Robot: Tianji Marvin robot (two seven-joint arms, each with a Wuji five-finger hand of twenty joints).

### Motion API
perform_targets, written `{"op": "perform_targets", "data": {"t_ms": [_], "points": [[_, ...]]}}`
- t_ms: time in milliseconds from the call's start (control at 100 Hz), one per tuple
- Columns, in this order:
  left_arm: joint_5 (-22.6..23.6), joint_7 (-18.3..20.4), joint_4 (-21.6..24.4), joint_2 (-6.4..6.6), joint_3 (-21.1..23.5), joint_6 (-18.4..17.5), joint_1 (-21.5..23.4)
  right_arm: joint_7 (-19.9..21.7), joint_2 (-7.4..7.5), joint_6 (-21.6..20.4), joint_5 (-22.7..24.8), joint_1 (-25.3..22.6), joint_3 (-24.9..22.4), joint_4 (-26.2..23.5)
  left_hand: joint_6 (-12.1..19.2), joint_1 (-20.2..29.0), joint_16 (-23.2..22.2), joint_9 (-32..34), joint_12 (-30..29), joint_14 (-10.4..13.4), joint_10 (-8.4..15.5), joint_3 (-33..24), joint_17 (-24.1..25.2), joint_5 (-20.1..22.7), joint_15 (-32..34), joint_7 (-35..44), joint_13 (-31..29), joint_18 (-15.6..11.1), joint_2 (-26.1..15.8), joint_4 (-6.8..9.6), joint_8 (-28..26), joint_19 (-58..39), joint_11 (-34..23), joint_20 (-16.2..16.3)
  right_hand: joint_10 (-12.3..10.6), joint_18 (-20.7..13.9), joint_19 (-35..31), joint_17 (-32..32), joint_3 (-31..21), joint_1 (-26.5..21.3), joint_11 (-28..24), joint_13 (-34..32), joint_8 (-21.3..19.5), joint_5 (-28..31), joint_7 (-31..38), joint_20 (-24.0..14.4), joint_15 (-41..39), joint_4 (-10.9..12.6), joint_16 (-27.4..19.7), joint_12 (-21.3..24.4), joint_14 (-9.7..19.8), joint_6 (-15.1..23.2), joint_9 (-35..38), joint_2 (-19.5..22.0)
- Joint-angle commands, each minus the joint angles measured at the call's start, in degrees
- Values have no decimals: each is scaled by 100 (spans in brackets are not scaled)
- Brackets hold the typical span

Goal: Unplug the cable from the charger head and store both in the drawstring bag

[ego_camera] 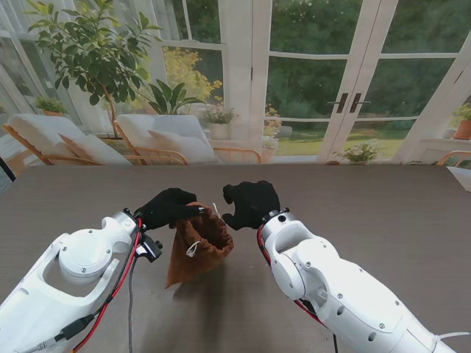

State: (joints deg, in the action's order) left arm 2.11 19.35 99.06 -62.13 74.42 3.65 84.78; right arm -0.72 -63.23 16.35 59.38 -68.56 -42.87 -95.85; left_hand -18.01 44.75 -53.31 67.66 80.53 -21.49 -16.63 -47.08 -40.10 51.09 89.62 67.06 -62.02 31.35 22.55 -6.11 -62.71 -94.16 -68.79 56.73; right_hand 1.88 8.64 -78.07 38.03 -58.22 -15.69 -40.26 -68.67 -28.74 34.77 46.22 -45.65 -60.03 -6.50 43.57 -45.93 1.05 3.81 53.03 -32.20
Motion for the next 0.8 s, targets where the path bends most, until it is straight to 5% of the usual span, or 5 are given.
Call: {"op": "perform_targets", "data": {"t_ms": [0,340,500,670,790], "points": [[-23,140,82,0,27,26,20,64,-27,58,10,-3,80,20,-290,227,-94,-29,98,97,114,-175,116,203,449,196,-31,-168,-105,165,-103,-120,-29,162,168,173,40,309,18,124,70,-115,-61,43,-98,-17,11,163,-28,85,-36,-132,26,-103],[-61,241,139,24,69,18,59,-118,-112,303,-210,81,309,181,-291,258,-107,-38,105,97,102,-127,116,196,444,157,-32,-157,-121,156,-100,-107,-10,216,181,170,18,302,185,199,40,-119,-54,-138,-277,-20,-20,188,-23,81,-41,-96,-4,-83],[-34,312,192,45,96,28,87,-129,-134,412,-242,164,412,270,-284,275,-112,-47,108,97,98,-98,114,178,442,138,-32,-157,-130,152,-105,-100,1,235,169,162,11,337,-63,-160,29,-148,-76,-72,-254,-6,-6,231,-43,86,-15,-68,0,45],[-10,351,247,58,136,60,127,-17,-112,362,-290,181,377,305,-287,292,-115,-51,111,97,99,-80,113,175,441,126,-32,-157,-134,153,-106,-94,7,247,147,167,9,332,-491,-387,11,-167,-84,-142,-278,35,8,130,-69,111,17,-54,-26,-263],[-29,365,245,59,134,66,117,-89,-114,201,-410,81,276,328,-286,293,-116,-55,113,97,99,-66,113,177,437,125,-29,-156,-143,151,-107,-91,11,254,164,187,38,277,-56,68,21,-120,-54,-193,-323,44,30,-27,-71,122,-9,-44,-62,-533]]}}
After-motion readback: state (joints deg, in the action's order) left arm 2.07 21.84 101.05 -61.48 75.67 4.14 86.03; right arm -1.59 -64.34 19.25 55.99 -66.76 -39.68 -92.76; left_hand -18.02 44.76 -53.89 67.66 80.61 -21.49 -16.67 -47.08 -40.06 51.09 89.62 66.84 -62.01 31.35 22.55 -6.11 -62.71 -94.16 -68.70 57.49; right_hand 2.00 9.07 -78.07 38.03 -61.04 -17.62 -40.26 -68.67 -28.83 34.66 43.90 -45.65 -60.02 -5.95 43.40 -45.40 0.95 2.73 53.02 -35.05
